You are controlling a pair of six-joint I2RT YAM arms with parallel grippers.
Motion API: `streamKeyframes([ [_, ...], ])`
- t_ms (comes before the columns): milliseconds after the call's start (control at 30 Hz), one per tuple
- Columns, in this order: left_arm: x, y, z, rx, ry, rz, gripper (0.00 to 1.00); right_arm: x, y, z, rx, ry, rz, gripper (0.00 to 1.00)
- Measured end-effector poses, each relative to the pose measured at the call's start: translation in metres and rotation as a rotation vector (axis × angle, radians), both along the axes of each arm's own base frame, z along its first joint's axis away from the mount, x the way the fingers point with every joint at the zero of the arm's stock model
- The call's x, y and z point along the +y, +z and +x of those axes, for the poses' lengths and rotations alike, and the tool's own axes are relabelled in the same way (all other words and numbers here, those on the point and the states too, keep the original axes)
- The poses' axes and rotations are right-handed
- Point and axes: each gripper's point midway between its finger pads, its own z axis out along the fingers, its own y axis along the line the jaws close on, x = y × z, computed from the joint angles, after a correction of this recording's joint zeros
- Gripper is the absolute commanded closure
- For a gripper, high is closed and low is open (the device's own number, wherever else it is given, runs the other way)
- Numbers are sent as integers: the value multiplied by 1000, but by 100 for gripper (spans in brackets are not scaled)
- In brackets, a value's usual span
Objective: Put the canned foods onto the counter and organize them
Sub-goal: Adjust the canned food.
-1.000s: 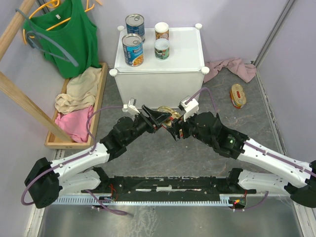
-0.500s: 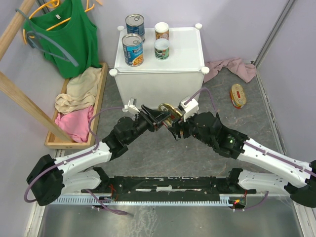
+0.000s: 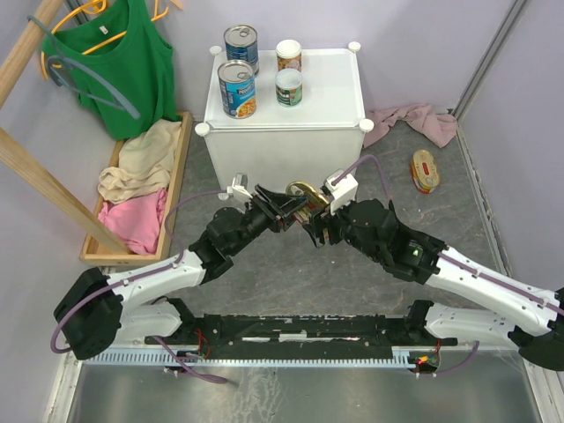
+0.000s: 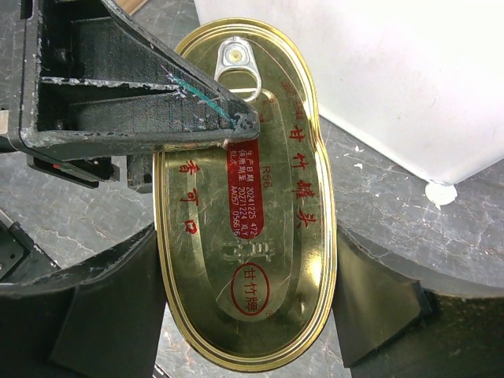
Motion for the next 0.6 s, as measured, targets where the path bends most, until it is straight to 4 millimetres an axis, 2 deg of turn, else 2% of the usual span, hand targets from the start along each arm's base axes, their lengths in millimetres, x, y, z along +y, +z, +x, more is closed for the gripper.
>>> streamKeyframes([
  [100, -2, 3, 1, -1, -3, -13, 97, -2, 3, 1, -4, -13, 0, 33],
  [233, -4, 8, 2, -4, -2, -30, 97, -4, 8, 2, -13, -21, 7, 25],
  [600, -12, 19, 4, -14, -1, -65, 97, -11, 24, 2, -32, -59, 59, 15],
])
